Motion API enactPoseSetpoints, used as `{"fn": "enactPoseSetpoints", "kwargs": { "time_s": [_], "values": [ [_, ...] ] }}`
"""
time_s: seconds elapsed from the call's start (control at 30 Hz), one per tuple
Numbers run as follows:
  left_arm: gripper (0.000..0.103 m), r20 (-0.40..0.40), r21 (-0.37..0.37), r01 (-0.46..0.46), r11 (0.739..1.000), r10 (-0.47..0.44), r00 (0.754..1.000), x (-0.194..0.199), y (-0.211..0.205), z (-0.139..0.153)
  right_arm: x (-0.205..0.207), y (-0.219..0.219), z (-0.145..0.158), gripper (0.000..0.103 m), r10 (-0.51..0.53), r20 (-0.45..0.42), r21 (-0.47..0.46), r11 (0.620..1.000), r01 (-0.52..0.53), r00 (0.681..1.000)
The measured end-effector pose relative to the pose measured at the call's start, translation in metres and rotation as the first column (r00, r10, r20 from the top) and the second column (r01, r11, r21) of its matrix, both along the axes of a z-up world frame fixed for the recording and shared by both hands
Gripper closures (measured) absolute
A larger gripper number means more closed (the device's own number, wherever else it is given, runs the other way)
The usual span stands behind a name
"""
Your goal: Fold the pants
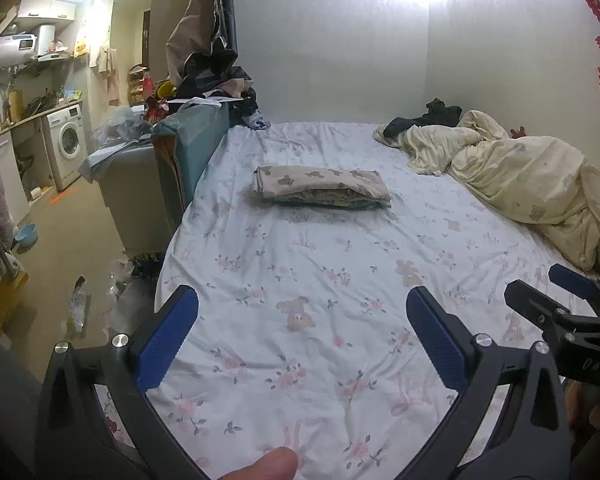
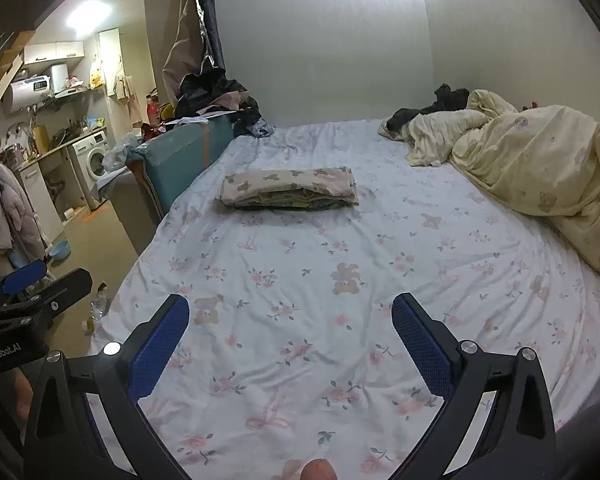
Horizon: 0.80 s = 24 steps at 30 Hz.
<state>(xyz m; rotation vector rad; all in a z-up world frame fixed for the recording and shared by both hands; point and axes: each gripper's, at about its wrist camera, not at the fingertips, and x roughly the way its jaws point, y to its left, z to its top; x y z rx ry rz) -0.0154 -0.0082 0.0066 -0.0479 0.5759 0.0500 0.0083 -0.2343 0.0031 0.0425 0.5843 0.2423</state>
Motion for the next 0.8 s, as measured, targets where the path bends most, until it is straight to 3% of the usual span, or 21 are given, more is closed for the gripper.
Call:
{"fn": "enactPoseSetpoints", "kwargs": {
  "time_s": [0.8],
  "values": [
    [0.0, -0.017, 0.007, -0.011, 1.0, 0.011, 1.0, 0.0007, -0.0019, -0.0044, -0.0034, -0.0003, -0.001, 0.0, 0.004, -0.003, 0.006, 1.0, -0.004, 1.0]
  ]
}}
